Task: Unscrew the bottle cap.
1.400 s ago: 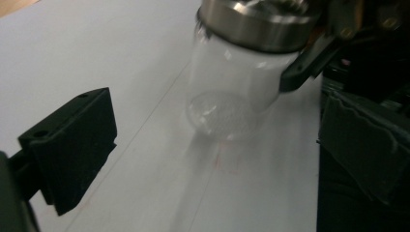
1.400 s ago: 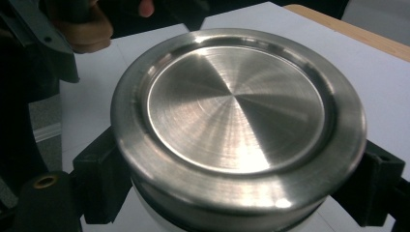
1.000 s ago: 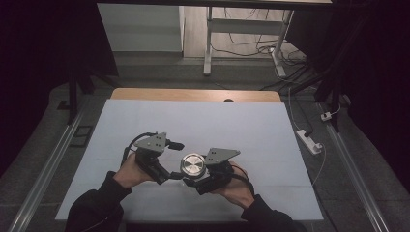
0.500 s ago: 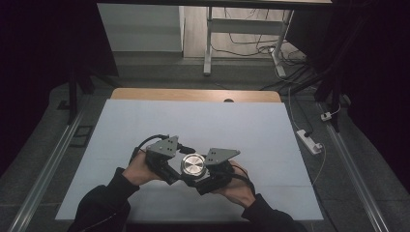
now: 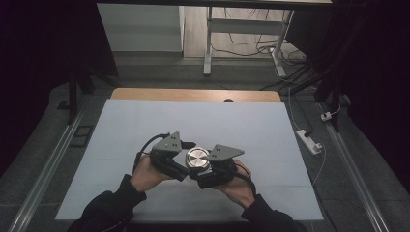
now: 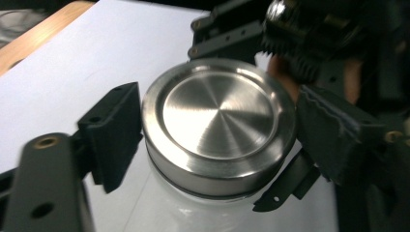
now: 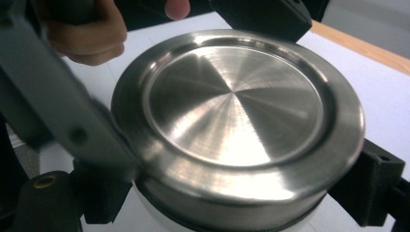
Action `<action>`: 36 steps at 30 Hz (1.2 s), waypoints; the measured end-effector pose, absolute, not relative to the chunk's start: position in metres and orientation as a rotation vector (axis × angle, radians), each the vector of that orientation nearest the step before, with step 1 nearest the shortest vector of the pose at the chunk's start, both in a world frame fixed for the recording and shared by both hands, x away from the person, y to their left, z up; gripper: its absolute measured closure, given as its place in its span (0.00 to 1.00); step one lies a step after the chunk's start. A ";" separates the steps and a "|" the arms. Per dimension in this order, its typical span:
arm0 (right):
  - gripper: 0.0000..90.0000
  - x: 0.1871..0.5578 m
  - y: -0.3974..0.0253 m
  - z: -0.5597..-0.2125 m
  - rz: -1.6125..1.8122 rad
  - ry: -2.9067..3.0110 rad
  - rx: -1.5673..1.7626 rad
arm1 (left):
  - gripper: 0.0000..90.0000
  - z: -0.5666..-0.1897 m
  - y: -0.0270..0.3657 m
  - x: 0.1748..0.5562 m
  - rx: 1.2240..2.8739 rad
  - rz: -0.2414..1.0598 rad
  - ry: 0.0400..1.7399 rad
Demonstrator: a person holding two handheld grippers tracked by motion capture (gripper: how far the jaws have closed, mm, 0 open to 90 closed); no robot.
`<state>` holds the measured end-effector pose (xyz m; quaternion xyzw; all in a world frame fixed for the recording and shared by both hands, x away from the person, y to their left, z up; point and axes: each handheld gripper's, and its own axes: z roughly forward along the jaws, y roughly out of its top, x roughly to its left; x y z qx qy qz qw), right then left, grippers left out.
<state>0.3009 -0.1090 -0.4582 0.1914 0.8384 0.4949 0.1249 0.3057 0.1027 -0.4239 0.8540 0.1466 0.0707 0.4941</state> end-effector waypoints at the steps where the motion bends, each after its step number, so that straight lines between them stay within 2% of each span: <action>1: 0.16 0.300 -0.109 -0.457 1.454 2.444 0.550 | 0.16 -0.421 0.107 0.307 2.054 0.158 0.347; 7: 0.16 0.301 -0.110 -0.457 1.512 2.517 0.486 | 0.13 -0.409 0.135 0.311 2.045 0.076 0.166; 12: 0.16 0.296 -0.105 -0.459 1.551 2.600 0.387 | 0.14 -0.416 0.138 0.309 2.118 0.000 -0.030; 20: 0.16 0.288 -0.098 -0.460 1.563 2.658 0.261 | 0.16 -0.426 0.126 0.309 2.169 -0.063 -0.114; 23: 0.16 0.287 -0.096 -0.460 1.542 2.657 0.243 | 0.23 -0.427 0.124 0.307 2.167 -0.028 -0.096; 27: 0.16 0.290 -0.099 -0.460 1.514 2.615 0.310 | 0.23 -0.428 0.121 0.307 2.153 0.029 -0.011; 29: 0.16 0.293 -0.101 -0.460 1.486 2.580 0.374 | 0.23 -0.431 0.115 0.309 2.138 0.081 0.111; 34: 0.16 0.298 -0.105 -0.461 1.427 2.507 0.495 | 0.23 -0.433 0.106 0.309 2.110 0.126 0.266; 36: 0.16 0.300 -0.108 -0.459 1.456 2.496 0.509 | 0.18 -0.430 0.107 0.310 2.091 0.114 0.271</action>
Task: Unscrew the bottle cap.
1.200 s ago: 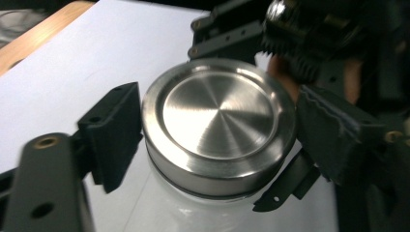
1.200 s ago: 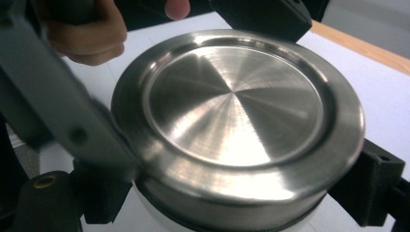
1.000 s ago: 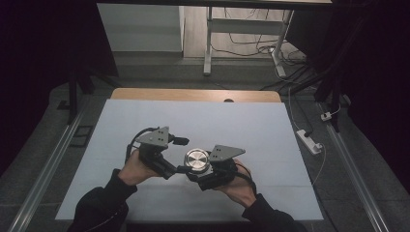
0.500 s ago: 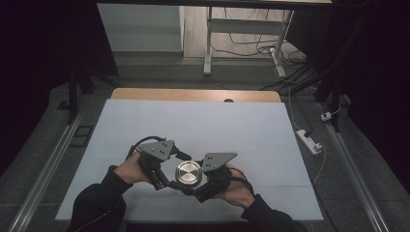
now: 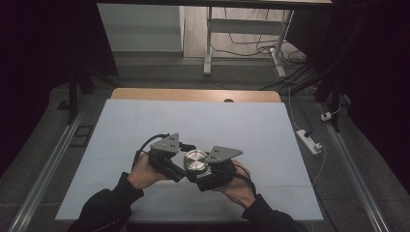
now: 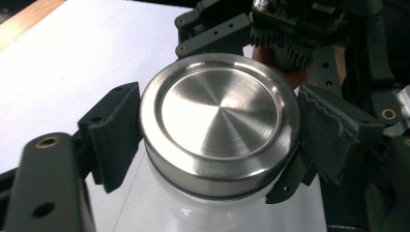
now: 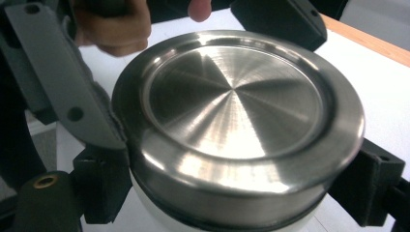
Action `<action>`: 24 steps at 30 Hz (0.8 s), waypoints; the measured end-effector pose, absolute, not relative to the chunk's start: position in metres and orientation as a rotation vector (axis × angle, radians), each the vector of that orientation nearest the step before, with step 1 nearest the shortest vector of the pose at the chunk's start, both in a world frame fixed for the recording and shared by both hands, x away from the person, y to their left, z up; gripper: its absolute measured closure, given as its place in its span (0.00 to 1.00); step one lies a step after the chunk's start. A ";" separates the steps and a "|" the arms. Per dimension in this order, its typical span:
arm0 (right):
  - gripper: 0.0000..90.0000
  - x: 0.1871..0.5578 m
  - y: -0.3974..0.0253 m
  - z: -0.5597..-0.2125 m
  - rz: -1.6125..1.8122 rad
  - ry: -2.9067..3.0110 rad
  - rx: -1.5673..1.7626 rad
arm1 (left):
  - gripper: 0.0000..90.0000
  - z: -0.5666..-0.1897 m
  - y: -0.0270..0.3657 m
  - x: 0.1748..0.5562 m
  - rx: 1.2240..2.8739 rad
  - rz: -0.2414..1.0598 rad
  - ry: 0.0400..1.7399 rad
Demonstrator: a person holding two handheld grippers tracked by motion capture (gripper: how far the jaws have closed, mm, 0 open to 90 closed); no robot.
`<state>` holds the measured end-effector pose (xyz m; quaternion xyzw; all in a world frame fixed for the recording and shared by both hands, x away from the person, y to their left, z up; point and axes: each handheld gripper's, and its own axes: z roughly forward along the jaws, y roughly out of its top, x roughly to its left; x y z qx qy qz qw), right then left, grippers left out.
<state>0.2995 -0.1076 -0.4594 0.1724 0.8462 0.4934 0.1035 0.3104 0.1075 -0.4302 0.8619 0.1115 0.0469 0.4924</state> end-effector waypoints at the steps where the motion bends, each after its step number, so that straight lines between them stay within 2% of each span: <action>1: 0.16 0.299 -0.108 -0.458 1.463 2.496 0.489 | 0.16 -0.428 0.111 0.311 2.078 0.104 0.255; 6: 0.16 0.296 -0.108 -0.455 1.530 2.538 0.430 | 0.09 -0.416 0.134 0.314 2.045 0.024 0.146; 15: 0.16 0.285 -0.098 -0.457 1.588 2.671 0.215 | 0.15 -0.421 0.134 0.306 2.114 -0.069 -0.115; 17: 0.16 0.284 -0.097 -0.457 1.583 2.677 0.189 | 0.17 -0.423 0.130 0.304 2.139 -0.062 -0.135; 18: 0.16 0.282 -0.096 -0.456 1.575 2.683 0.167 | 0.22 -0.424 0.128 0.303 2.148 -0.053 -0.146; 20: 0.16 0.282 -0.096 -0.456 1.551 2.675 0.183 | 0.23 -0.425 0.125 0.301 2.140 -0.034 -0.137; 24: 0.16 0.288 -0.101 -0.455 1.513 2.617 0.293 | 0.23 -0.427 0.121 0.302 2.122 0.042 -0.001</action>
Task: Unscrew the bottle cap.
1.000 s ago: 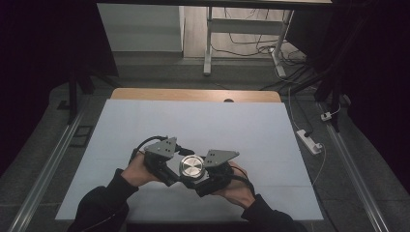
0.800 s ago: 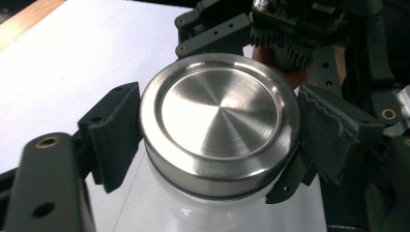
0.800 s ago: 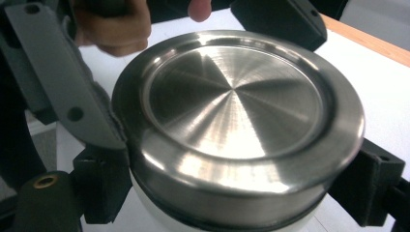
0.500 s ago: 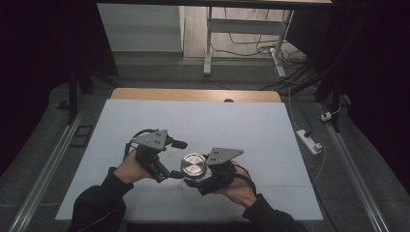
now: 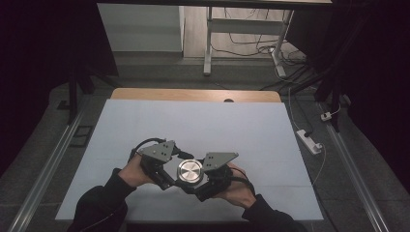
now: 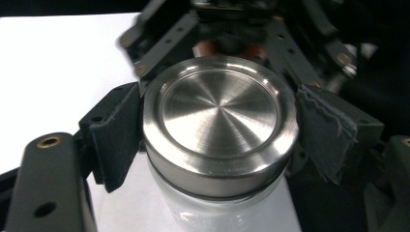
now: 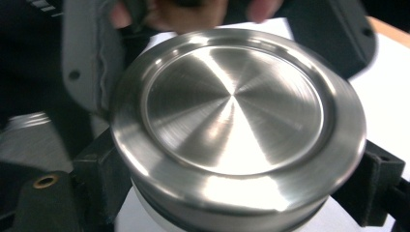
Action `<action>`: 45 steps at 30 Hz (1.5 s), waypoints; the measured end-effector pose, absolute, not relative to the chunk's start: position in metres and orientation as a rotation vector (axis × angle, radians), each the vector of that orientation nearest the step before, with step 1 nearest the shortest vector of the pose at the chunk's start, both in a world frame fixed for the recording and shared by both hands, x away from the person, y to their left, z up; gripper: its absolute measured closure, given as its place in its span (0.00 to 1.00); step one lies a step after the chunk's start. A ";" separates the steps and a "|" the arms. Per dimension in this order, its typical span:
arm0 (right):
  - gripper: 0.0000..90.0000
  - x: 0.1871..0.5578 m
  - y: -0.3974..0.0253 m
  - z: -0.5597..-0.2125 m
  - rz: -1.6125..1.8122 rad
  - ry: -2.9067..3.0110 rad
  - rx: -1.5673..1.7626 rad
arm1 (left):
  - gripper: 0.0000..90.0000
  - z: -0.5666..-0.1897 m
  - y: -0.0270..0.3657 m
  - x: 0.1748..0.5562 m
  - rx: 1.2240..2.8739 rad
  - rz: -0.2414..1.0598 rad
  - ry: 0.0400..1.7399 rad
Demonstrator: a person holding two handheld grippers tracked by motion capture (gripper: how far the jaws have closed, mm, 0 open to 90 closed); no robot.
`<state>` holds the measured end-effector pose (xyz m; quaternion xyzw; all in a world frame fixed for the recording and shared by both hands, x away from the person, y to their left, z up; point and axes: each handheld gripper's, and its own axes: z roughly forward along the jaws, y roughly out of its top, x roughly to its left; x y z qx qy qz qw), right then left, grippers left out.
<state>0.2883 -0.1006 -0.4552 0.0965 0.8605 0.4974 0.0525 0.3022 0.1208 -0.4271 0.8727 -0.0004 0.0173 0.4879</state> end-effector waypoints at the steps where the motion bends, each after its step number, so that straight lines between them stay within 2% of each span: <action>1: 0.16 0.290 -0.102 -0.455 1.497 2.602 0.331 | 0.23 -0.428 0.119 0.303 2.117 0.065 0.039; 5: 0.16 0.296 -0.107 -0.456 1.464 2.531 0.455 | 0.23 -0.429 0.109 0.303 2.091 0.132 0.217; 9: 0.16 0.298 -0.109 -0.455 1.478 2.514 0.470 | 0.20 -0.424 0.111 0.304 2.064 0.125 0.234; 10: 0.16 0.297 -0.110 -0.453 1.496 2.518 0.446 | 0.13 -0.421 0.114 0.306 2.053 0.088 0.220; 13: 0.16 0.295 -0.109 -0.452 1.521 2.537 0.418 | 0.13 -0.414 0.128 0.306 2.025 0.033 0.140; 19: 0.16 0.289 -0.103 -0.452 1.568 2.615 0.305 | 0.14 -0.414 0.137 0.303 2.087 0.009 -0.037; 24: 0.16 0.283 -0.099 -0.452 1.588 2.661 0.226 | 0.19 -0.423 0.131 0.301 2.105 -0.004 -0.112; 25: 0.16 0.283 -0.098 -0.452 1.577 2.661 0.220 | 0.23 -0.424 0.130 0.299 2.100 0.013 -0.121; 29: 0.16 0.287 -0.100 -0.454 1.516 2.627 0.282 | 0.23 -0.425 0.125 0.299 2.113 0.071 -0.039; 33: 0.16 0.294 -0.105 -0.456 1.463 2.549 0.426 | 0.23 -0.427 0.113 0.297 2.105 0.179 0.162; 36: 0.16 0.298 -0.108 -0.457 1.439 2.511 0.486 | 0.23 -0.428 0.105 0.298 2.088 0.200 0.294; 38: 0.16 0.300 -0.110 -0.456 1.453 2.498 0.513 | 0.22 -0.426 0.106 0.301 2.068 0.178 0.297; 39: 0.16 0.299 -0.112 -0.455 1.466 2.497 0.500 | 0.16 -0.424 0.109 0.303 2.055 0.159 0.292; 40: 0.16 0.299 -0.111 -0.454 1.475 2.498 0.485 | 0.14 -0.421 0.113 0.304 2.046 0.136 0.284; 43: 0.16 0.297 -0.111 -0.452 1.500 2.518 0.458 | 0.12 -0.415 0.127 0.308 2.023 0.058 0.218; 45: 0.16 0.295 -0.109 -0.452 1.519 2.542 0.419 | 0.13 -0.413 0.131 0.306 2.044 0.050 0.134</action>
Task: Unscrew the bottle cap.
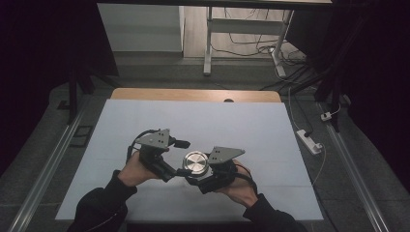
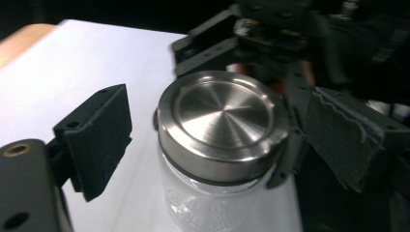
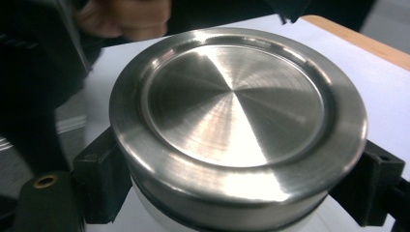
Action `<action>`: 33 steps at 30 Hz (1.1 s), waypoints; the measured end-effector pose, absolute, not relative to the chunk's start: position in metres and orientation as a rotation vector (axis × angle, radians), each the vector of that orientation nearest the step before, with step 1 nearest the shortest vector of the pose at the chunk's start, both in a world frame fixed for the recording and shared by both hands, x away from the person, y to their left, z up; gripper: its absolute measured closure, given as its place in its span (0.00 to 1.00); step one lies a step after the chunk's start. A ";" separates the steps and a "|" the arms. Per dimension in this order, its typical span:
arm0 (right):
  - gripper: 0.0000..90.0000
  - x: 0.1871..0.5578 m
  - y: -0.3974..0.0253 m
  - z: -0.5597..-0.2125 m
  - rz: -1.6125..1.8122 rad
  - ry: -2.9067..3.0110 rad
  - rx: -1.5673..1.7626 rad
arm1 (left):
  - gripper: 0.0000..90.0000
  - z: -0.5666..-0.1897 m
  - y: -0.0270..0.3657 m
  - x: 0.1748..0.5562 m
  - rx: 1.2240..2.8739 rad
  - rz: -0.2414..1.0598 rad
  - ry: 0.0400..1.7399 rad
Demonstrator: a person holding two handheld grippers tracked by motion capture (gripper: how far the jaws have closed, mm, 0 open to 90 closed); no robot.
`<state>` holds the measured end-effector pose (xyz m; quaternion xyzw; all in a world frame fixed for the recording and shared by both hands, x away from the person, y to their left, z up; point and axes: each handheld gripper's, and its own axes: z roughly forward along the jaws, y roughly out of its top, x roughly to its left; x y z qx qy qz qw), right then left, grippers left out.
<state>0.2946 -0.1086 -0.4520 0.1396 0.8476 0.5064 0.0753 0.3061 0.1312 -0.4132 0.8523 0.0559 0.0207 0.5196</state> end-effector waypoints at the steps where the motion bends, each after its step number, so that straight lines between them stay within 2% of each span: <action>1: 0.16 0.293 -0.107 -0.452 1.521 2.553 0.391 | 0.13 -0.414 0.131 0.305 2.063 0.043 0.101; 5: 0.16 0.288 -0.101 -0.453 1.526 2.588 0.336 | 0.15 -0.421 0.122 0.301 2.163 0.074 0.021; 8: 0.16 0.285 -0.099 -0.454 1.506 2.588 0.319 | 0.23 -0.423 0.120 0.300 2.137 0.065 0.014; 13: 0.16 0.289 -0.101 -0.455 1.502 2.576 0.356 | 0.23 -0.421 0.116 0.296 2.145 0.129 0.067; 19: 0.16 0.291 -0.104 -0.454 1.500 2.551 0.398 | 0.23 -0.411 0.117 0.294 2.074 0.143 0.163; 33: 0.16 0.294 -0.108 -0.453 1.501 2.526 0.432 | 0.23 -0.398 0.132 0.288 2.027 0.158 0.191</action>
